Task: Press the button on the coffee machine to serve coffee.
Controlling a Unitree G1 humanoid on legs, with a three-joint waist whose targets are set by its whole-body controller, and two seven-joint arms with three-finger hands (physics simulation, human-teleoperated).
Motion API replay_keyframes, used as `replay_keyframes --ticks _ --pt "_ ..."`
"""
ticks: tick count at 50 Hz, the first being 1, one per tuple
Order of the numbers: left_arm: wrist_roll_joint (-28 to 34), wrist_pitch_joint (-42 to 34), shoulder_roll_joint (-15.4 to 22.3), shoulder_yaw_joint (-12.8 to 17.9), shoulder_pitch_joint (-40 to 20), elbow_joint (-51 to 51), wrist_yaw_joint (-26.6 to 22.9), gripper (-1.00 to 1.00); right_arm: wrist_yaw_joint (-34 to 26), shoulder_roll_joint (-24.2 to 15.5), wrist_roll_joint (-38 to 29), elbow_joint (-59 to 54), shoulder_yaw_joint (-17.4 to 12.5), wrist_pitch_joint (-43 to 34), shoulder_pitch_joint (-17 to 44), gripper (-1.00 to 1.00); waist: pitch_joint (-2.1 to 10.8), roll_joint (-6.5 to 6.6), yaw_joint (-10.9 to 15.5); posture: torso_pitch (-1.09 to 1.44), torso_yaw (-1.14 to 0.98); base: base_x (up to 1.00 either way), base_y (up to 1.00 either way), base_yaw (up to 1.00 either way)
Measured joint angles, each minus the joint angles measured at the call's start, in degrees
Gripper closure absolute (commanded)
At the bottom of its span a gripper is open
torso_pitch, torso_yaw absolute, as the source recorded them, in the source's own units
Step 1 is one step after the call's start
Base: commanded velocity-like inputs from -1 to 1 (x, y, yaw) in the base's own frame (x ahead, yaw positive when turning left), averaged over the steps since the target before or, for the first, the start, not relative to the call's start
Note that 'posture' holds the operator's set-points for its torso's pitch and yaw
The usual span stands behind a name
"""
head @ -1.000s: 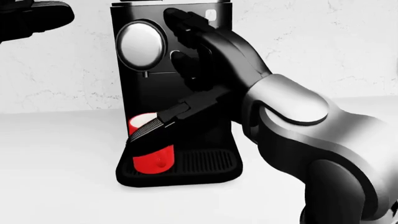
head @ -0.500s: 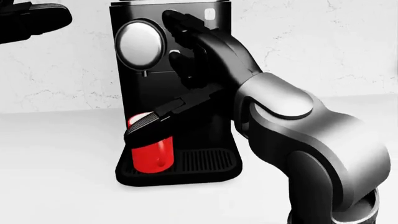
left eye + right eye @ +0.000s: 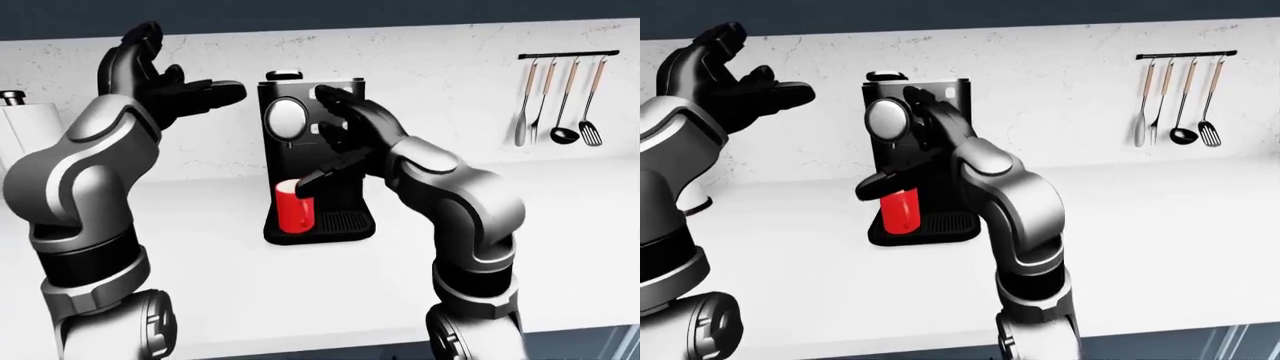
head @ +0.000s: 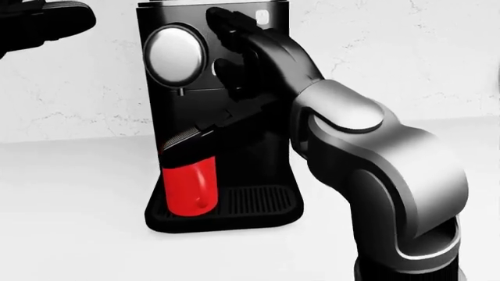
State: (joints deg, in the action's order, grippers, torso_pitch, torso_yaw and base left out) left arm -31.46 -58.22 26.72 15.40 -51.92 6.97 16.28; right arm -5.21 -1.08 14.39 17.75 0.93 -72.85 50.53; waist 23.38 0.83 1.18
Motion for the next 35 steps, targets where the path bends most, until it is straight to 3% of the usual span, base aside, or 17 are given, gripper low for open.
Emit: replay_keyframes --ticks 35 --pt "-0.52 0.20 0.17 0.09 0.04 -0.09 0.44 -1.00 -3.16 0.73 -4.79 -10.98 0.57 8.97 0.63 -1.00 -0.02 0.21 -0.05 -0.68 0.00 0.00 0.00 0.00"
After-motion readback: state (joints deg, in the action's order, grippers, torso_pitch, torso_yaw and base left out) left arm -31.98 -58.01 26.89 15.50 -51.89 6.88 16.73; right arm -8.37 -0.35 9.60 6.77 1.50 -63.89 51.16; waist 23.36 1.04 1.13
